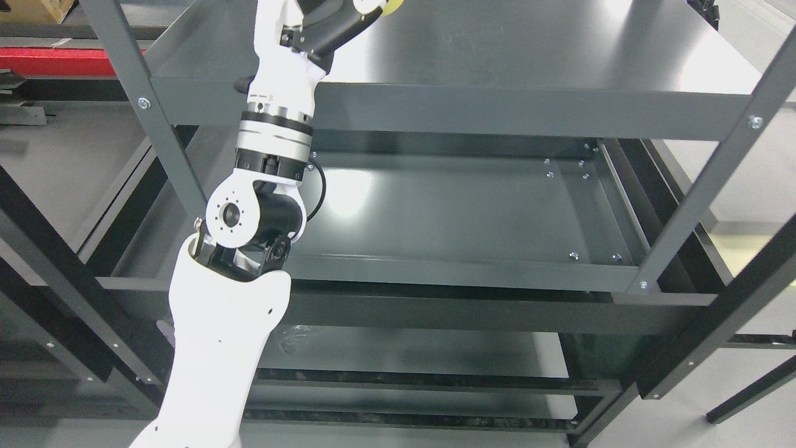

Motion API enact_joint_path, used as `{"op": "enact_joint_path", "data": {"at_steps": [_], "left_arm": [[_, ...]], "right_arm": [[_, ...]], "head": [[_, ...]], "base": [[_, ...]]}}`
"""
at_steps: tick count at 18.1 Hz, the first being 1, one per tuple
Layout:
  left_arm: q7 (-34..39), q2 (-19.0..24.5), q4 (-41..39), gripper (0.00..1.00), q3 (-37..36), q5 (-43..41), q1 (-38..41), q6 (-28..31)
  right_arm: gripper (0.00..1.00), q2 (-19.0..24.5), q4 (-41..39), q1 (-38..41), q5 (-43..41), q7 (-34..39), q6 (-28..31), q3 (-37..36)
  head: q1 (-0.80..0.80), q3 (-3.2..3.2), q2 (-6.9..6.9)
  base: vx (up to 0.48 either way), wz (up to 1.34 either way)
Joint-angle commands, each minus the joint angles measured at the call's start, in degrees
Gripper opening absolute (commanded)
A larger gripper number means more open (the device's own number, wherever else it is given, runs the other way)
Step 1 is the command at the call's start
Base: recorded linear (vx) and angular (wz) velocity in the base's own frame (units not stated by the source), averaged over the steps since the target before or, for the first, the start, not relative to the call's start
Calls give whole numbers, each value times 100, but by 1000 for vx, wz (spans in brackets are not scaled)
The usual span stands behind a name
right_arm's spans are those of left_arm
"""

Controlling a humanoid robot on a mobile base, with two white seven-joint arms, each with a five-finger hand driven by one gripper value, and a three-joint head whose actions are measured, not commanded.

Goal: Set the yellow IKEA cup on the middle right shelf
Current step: 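Raise the left arm and extend the cup onto the upper shelf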

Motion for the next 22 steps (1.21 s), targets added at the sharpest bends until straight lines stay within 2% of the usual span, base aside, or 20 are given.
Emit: {"op": "enact_joint_path", "data": {"at_steps": [1, 5, 8, 11, 13, 15, 18, 22], "left_arm": [[552, 100, 415, 0, -667, 1176, -611, 693], [605, 100, 880, 0, -1362, 2010, -1006, 799], [649, 100, 1162, 0, -1574, 2477, -1287, 1245], [1131, 100, 1443, 0, -1592, 2522, -1779, 1589], [1272, 100, 1698, 0, -1592, 2741, -2043, 1616], [1509, 100, 1804, 0, -1618, 2830, -2106, 1756], [1984, 100, 1830, 1, -1636, 2812, -2176, 2300], [2064, 100, 1901, 3, -1803, 2769, -2211, 2398]], "right_arm": [[99, -100, 0, 63, -141, -1230, 2, 97], [99, -100, 0, 63, -141, -1230, 2, 97], [99, -100, 9, 63, -141, -1230, 2, 97], [99, -100, 0, 63, -141, -1230, 2, 97], [99, -100, 9, 63, -141, -1230, 2, 97], [99, -100, 0, 63, -141, -1230, 2, 97], [99, -100, 0, 63, -141, -1230, 2, 97], [99, -100, 0, 63, -141, -1230, 2, 97]], "head": [[0, 0, 0], [0, 0, 0], [0, 0, 0], [0, 0, 0], [0, 0, 0], [0, 0, 0], [0, 0, 0], [0, 0, 0]], "base": [[96, 68], [71, 31], [35, 15], [0, 0], [0, 0], [0, 0], [0, 0], [0, 0]]}}
